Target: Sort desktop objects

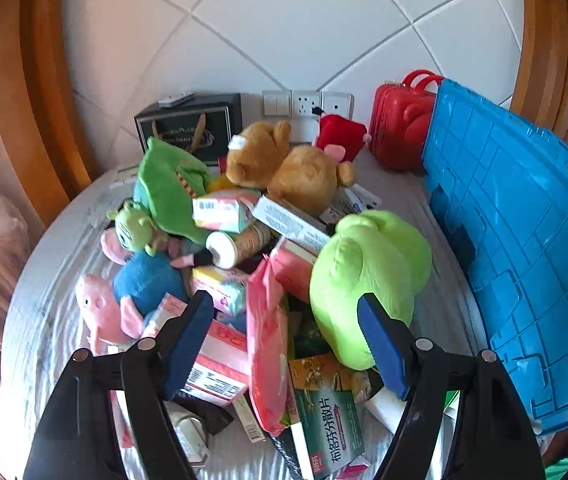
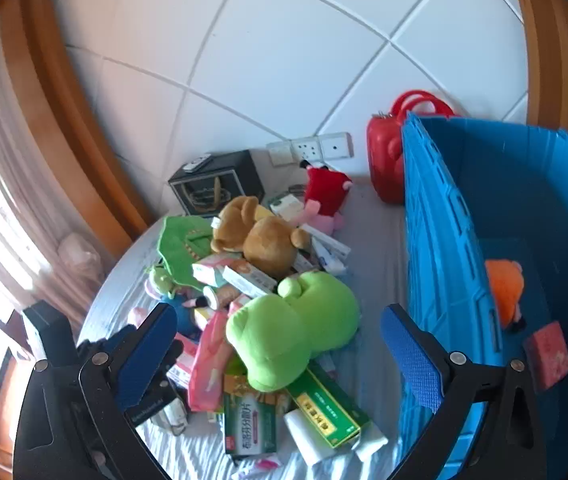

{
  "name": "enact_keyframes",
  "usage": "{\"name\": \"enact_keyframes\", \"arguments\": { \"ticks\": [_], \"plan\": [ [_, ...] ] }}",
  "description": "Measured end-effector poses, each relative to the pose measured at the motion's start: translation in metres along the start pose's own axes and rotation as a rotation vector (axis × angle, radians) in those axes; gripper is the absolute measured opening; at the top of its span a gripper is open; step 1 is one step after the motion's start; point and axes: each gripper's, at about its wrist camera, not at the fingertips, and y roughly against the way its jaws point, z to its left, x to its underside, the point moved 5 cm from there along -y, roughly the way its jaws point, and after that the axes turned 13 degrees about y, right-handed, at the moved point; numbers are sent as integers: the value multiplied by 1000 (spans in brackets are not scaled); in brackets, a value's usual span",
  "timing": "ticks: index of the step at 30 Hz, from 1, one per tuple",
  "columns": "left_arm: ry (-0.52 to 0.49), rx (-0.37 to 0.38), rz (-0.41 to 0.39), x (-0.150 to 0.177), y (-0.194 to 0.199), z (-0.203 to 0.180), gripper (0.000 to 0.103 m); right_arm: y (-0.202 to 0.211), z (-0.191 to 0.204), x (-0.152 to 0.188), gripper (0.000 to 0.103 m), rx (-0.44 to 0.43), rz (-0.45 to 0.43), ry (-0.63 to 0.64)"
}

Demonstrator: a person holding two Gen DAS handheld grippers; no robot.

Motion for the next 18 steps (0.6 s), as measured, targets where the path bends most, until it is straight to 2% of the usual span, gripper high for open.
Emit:
{"name": "enact_keyframes", "arguments": {
  "ticks": [7,10,13,18],
  "plan": [
    [2,59,96,38,-51,-42,74,-30,-16,22,103,103,66,3],
    [-45,1,124,47,-77,-56,74,-33,-17,26,103,130,70,34],
    [-19,-13,115,42,-87,-40,77,-42,-10,30,103,153,81,95],
    [-20,-90,102,18,-93,4,77,-60,5,39,103,130,69,147]
  ]
}}
